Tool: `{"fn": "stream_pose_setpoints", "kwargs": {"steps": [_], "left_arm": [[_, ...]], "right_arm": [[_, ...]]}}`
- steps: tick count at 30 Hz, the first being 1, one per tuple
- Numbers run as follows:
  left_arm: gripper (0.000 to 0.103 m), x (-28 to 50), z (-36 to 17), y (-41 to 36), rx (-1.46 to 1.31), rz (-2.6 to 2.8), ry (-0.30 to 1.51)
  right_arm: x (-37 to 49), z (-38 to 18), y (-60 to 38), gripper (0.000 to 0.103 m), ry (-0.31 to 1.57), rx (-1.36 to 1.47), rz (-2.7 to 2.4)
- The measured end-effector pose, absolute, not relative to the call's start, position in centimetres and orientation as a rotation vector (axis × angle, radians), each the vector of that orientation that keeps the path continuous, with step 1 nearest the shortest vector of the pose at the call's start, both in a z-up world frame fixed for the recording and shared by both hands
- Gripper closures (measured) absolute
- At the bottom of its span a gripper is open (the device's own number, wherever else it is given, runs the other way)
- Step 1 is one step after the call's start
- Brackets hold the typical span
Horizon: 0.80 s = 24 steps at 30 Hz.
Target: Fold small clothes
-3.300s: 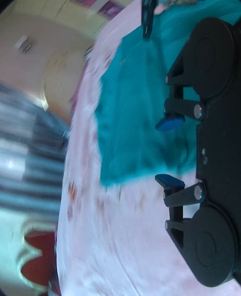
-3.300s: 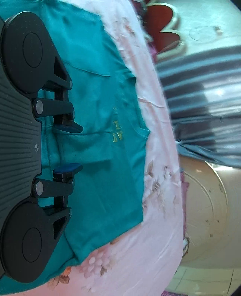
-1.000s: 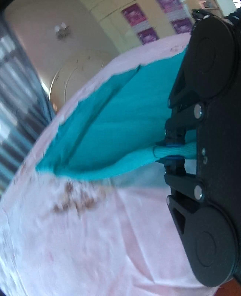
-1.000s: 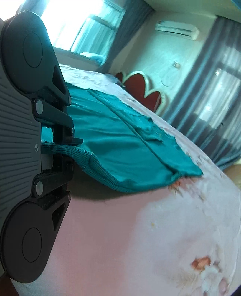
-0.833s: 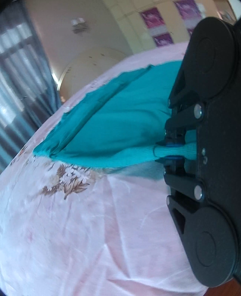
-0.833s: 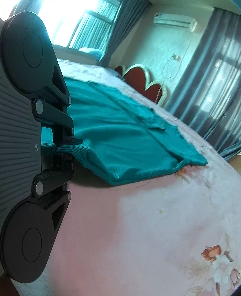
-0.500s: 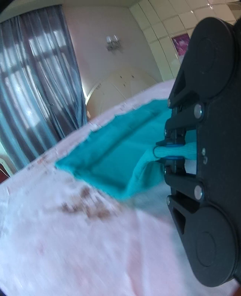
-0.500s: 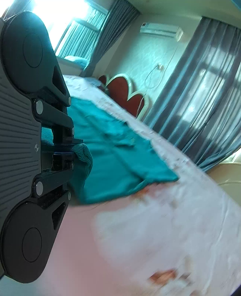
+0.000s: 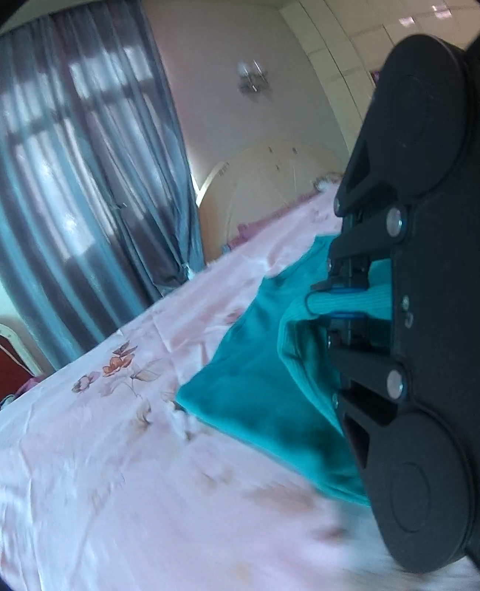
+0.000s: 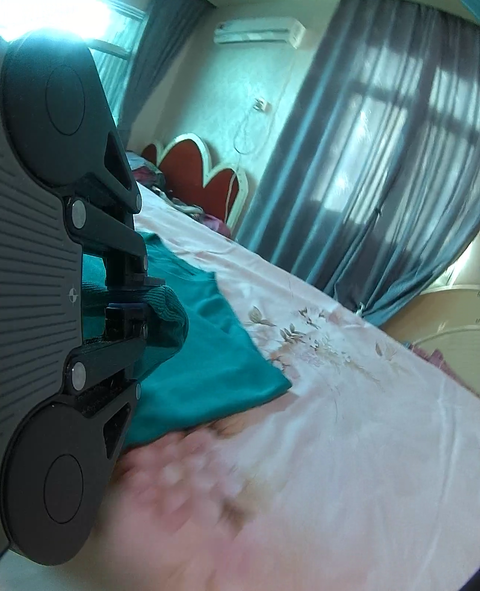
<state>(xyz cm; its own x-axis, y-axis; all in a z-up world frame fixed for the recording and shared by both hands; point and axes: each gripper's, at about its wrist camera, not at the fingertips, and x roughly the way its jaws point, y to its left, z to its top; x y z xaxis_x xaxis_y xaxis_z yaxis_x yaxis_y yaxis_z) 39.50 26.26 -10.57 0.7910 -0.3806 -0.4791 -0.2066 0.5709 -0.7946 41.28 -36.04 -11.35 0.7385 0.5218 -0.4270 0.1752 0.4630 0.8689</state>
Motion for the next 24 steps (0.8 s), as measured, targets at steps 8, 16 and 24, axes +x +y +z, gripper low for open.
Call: {"fn": "stream_pose_setpoints", "kwargs": {"steps": [8,16,24], "left_arm": [[0.085,48.2,-14.6,26.9,-0.873,-0.122,0.811],[0.034,47.7,-11.1,28.2,-0.611,-0.123,0.716],[0.048,51.8,-11.0,23.4,-0.072,-0.242,0.855]], "right_arm": [[48.7,-16.3,-35.6,0.098,0.834,1.091,0.187],[47.4,-12.9,-38.0,0.024,0.712,0.869,0.228],[50.2,-11.3,-30.7,0.048,0.837,0.235,0.366]]}}
